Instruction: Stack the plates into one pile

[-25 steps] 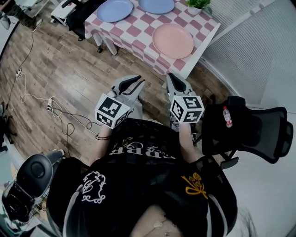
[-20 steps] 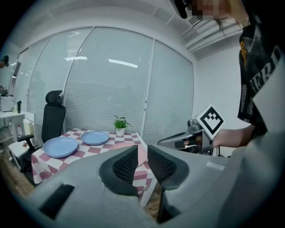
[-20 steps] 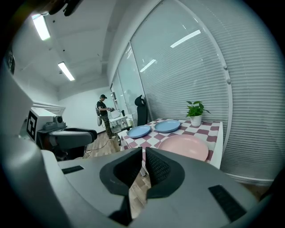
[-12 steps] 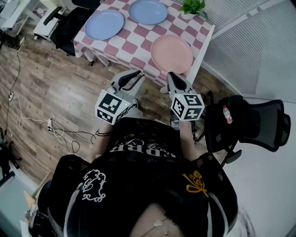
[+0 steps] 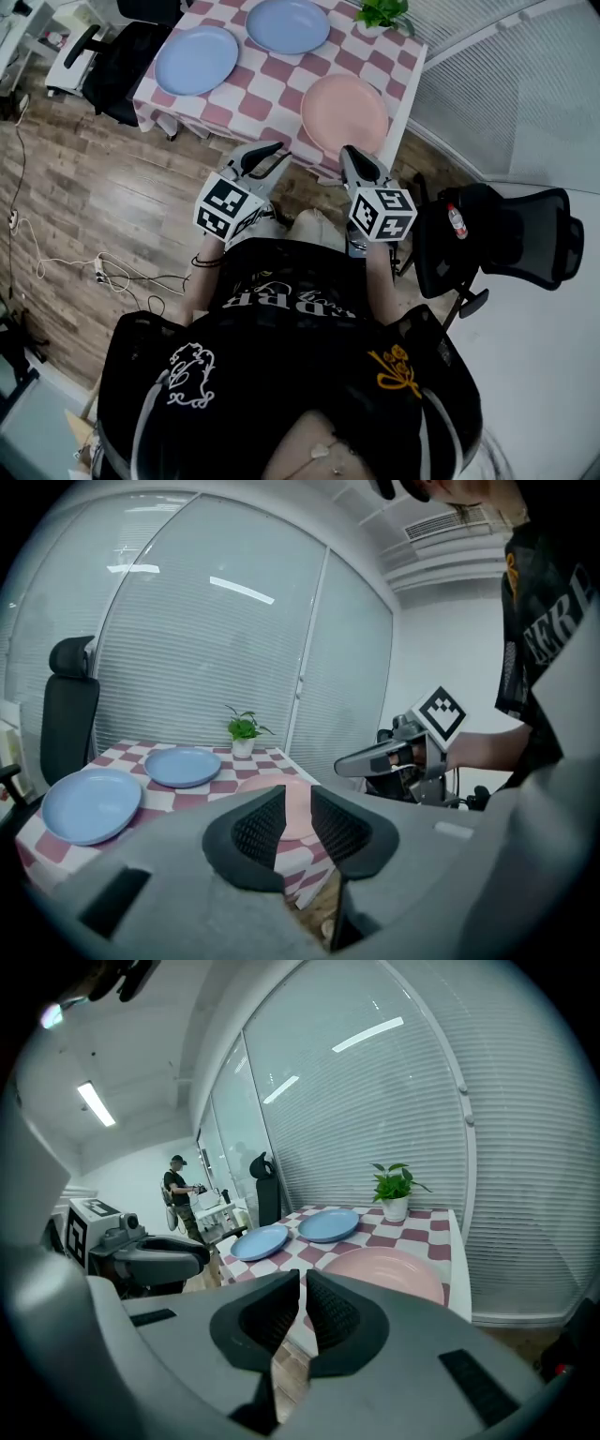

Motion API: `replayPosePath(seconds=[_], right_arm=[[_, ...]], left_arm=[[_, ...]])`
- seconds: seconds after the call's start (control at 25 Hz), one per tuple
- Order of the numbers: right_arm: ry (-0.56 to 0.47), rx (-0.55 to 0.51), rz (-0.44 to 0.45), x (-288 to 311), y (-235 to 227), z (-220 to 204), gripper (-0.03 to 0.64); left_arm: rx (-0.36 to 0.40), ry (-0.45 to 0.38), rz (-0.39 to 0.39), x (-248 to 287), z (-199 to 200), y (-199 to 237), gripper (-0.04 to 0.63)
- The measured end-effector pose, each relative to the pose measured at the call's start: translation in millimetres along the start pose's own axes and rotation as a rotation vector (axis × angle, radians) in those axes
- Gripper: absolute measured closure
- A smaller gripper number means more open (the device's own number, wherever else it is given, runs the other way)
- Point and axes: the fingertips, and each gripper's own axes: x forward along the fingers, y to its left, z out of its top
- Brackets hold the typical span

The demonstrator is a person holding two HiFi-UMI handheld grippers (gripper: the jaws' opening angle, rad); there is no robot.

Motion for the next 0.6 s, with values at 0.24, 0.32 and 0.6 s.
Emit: replayPosePath(seconds=[0.24,0.32,0.6], right_arm=[[0.004,0.036,-0.052,4,-47,5,0.589],[0.001,0.044,-0.067,8,-70,9,0.589],[0.123,0.055,-0.098,37,-155,-11,0.589]], left_arm=[[-0.036,0.020,-0.026,31,-7,7,0.507],[-0.047,0.046,-0.024,44,-11,10,0.479],[-0.104,0.180,0.014,96,-41,27,0.382]])
